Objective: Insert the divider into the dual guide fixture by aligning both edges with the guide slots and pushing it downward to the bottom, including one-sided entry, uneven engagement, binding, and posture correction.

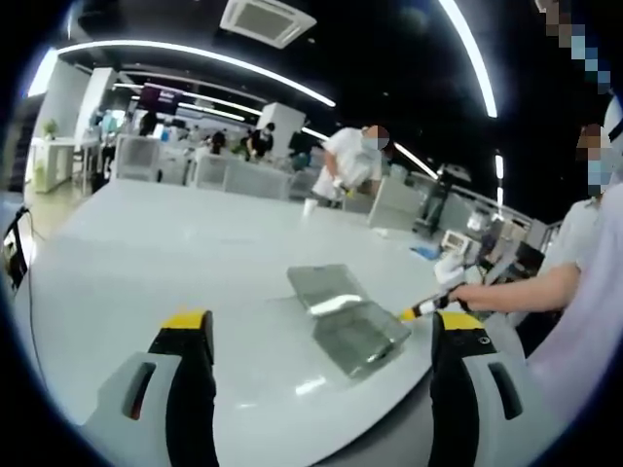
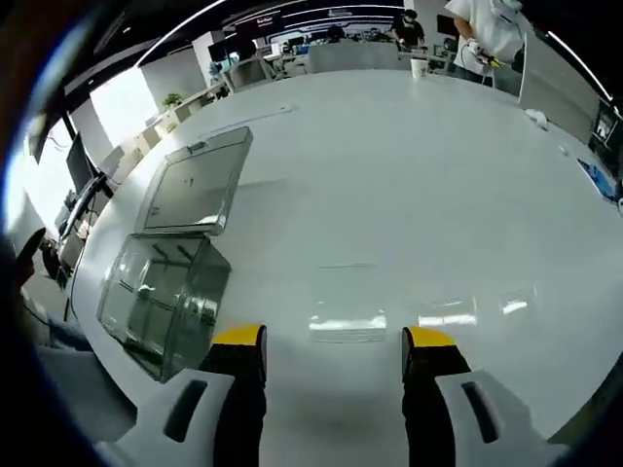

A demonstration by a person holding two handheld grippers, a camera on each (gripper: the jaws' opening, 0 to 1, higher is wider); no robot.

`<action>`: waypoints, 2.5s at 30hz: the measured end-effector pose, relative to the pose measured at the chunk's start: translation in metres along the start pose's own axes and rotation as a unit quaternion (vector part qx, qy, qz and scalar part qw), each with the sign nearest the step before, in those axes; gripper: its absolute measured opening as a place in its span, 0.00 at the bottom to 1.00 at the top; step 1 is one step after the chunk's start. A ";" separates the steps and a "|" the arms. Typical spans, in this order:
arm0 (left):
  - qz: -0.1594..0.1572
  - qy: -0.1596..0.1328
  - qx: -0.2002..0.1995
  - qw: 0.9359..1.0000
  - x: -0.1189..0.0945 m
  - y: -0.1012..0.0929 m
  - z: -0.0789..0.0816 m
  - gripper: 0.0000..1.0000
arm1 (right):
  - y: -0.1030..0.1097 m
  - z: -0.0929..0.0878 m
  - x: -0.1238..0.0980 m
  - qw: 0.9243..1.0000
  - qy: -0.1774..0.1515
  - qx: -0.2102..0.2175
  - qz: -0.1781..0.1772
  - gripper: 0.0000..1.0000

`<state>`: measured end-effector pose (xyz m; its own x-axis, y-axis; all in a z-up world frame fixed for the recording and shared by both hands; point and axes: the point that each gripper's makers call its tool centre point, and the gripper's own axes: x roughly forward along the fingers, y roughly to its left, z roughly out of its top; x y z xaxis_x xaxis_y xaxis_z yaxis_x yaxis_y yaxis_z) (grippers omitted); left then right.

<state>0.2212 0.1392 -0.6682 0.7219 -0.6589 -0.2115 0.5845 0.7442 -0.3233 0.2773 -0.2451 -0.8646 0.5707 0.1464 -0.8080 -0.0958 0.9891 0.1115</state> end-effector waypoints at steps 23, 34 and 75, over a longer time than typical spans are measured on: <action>-0.002 0.000 -0.002 1.000 0.003 0.002 -0.001 0.90 | -0.005 -0.004 0.004 0.998 0.026 -0.031 -0.054 0.45; -0.004 -0.001 -0.002 1.000 0.003 0.001 -0.001 0.90 | -0.007 -0.003 0.004 0.997 0.038 -0.027 -0.058 0.35; -0.019 0.004 -0.005 1.000 0.014 -0.005 -0.004 0.90 | -0.009 0.001 -0.007 0.998 0.035 -0.008 -0.051 0.29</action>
<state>0.2269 0.1260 -0.6728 0.6959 -0.6879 -0.2062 0.6082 0.7172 -0.3401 0.2750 -0.2547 -0.8591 0.5193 0.0425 -0.8536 -0.0530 0.9984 0.0175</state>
